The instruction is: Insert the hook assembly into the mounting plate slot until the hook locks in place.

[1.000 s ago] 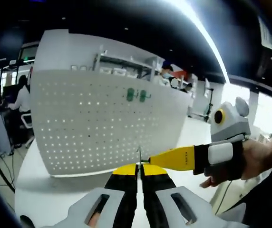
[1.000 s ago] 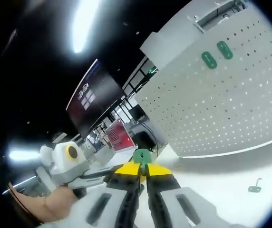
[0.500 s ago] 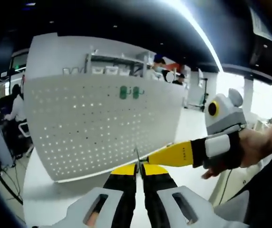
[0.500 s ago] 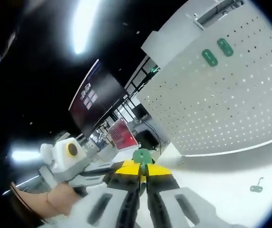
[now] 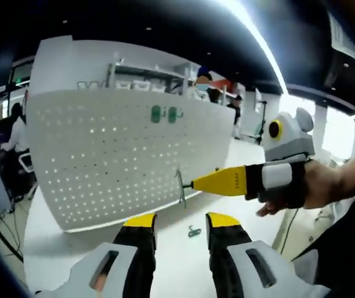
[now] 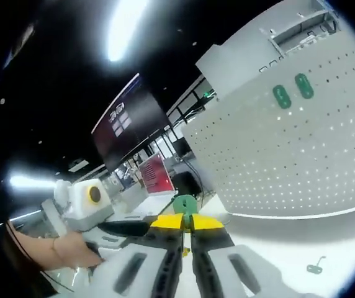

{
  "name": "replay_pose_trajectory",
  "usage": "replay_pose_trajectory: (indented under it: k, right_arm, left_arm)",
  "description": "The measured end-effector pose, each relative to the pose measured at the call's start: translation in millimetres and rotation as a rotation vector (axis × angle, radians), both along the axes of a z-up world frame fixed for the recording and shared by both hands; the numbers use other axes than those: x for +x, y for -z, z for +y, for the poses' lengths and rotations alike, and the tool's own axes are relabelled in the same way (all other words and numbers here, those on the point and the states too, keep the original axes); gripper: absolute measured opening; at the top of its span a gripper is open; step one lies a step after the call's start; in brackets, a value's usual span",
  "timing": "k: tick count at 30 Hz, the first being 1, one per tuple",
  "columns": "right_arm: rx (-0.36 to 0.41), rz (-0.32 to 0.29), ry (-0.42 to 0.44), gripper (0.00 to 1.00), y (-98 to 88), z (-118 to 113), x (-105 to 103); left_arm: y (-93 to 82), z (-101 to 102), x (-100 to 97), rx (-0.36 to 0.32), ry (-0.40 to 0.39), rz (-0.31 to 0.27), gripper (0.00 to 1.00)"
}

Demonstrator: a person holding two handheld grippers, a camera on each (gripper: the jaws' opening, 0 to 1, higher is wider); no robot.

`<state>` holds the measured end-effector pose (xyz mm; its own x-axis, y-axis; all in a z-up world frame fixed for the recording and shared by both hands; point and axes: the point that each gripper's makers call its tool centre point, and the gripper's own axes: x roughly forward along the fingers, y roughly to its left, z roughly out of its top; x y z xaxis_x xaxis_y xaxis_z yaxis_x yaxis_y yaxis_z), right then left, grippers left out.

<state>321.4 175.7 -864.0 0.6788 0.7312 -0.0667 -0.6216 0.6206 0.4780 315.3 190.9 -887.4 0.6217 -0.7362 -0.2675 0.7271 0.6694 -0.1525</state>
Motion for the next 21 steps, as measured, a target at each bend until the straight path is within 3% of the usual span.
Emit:
replay_pose_trajectory:
  k: [2, 8, 16, 21]
  right_arm:
    - [-0.017, -0.014, -0.001, 0.00, -0.3, -1.5, 0.6]
    - [-0.059, -0.059, 0.006, 0.00, 0.9, -4.5, -2.0]
    - [-0.094, -0.095, 0.010, 0.00, 1.2, -8.0, -2.3]
    - [-0.110, -0.127, 0.042, 0.00, -1.8, -11.3, -0.5]
  left_arm:
    - [-5.1, -2.3, -1.8, -0.038, 0.008, 0.009, 0.47]
    - [-10.1, -8.1, -7.5, -0.051, 0.033, -0.020, 0.73]
    - [-12.6, -11.7, -17.9, -0.062, 0.059, -0.026, 0.88]
    - [-18.4, -12.3, -17.4, -0.079, 0.040, -0.053, 0.92]
